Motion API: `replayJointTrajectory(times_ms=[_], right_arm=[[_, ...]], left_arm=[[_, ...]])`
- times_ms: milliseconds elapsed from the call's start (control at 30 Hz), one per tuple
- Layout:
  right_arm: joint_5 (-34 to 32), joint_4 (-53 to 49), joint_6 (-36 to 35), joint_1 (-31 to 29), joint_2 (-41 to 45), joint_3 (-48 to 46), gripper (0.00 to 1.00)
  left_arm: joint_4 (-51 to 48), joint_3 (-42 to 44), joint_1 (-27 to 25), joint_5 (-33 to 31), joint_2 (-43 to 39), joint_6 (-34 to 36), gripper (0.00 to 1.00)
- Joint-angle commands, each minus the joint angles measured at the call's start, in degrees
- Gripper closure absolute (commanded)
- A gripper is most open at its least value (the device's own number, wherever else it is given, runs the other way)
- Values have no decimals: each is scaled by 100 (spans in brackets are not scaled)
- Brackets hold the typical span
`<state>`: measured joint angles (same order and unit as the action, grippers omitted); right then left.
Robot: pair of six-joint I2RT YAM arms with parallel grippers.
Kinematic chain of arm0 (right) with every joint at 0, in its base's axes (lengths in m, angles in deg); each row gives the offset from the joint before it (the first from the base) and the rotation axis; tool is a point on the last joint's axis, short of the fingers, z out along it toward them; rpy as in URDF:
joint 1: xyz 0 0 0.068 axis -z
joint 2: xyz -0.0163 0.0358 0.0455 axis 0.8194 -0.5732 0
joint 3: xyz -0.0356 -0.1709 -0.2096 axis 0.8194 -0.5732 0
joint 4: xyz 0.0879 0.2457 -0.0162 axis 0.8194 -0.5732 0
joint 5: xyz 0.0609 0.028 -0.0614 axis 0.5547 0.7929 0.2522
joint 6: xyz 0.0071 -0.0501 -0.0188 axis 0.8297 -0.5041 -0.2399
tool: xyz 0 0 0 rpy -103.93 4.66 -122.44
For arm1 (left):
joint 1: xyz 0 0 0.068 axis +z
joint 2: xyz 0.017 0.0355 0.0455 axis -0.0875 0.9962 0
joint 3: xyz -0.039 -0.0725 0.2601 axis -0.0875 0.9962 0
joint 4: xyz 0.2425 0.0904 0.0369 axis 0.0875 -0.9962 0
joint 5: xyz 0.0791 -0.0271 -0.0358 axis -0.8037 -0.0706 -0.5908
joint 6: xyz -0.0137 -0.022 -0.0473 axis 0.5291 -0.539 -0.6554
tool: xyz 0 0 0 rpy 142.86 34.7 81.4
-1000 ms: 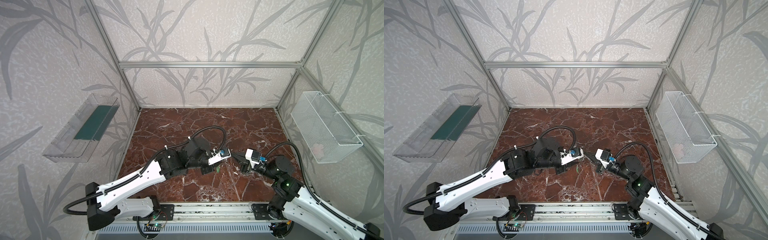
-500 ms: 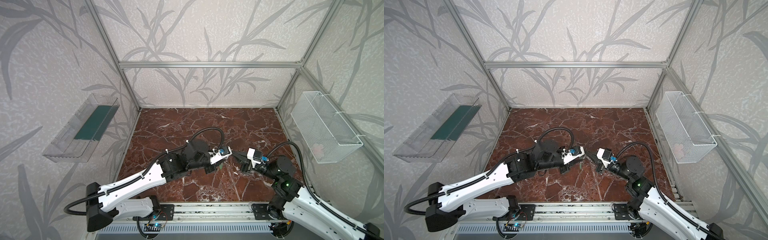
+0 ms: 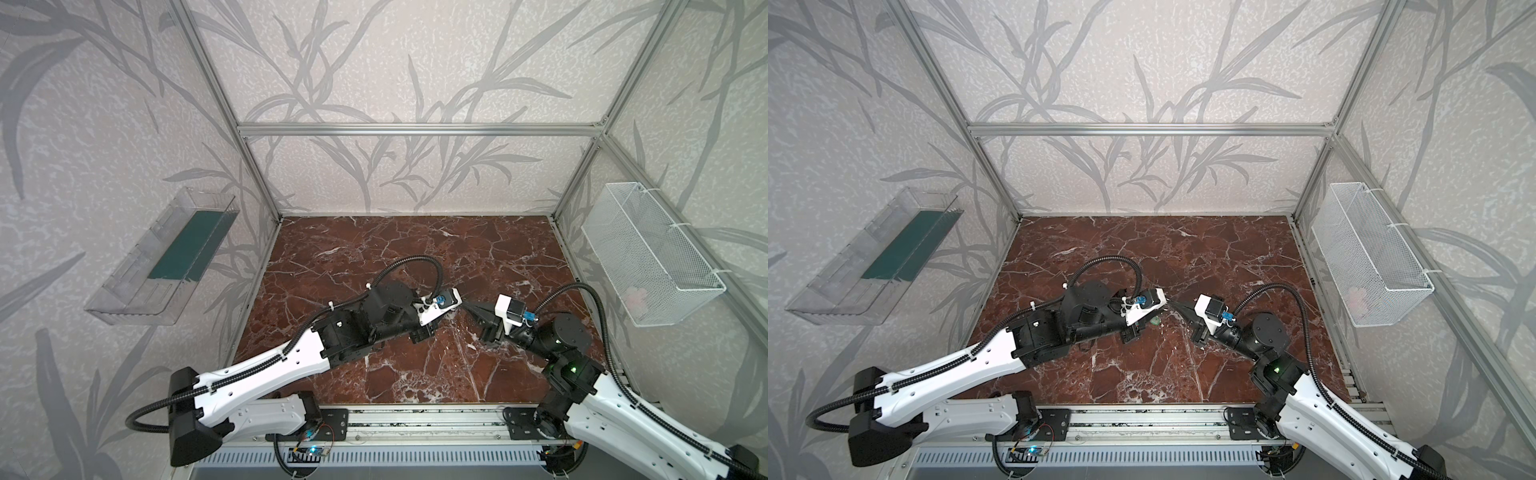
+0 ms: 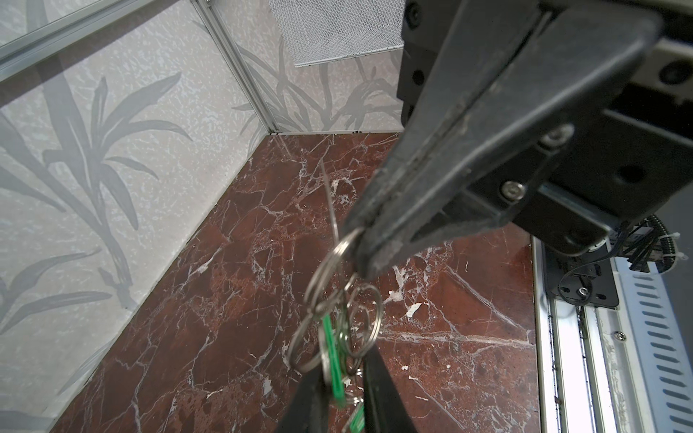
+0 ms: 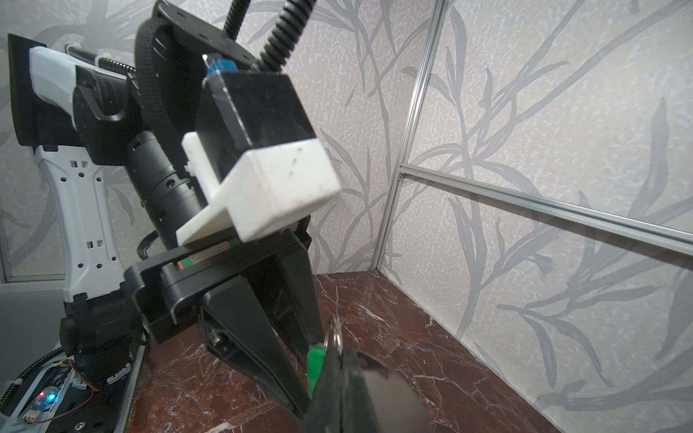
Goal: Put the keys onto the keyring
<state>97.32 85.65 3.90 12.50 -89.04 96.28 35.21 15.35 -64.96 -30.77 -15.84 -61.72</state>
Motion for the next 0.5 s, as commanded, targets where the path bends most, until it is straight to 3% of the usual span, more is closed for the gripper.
replayJointTrajectory(times_ms=[0, 167, 467], right_arm=[[-36, 301, 75, 7, 42, -16, 100], [-75, 143, 35, 16, 88, 8, 100], [20, 248, 99, 16, 45, 19, 100]], left_arm=[[-13, 33, -8, -107, -215, 188, 77], [-422, -33, -4, -331, -380, 353, 69], [-548, 4, -9, -383, -441, 436, 65]])
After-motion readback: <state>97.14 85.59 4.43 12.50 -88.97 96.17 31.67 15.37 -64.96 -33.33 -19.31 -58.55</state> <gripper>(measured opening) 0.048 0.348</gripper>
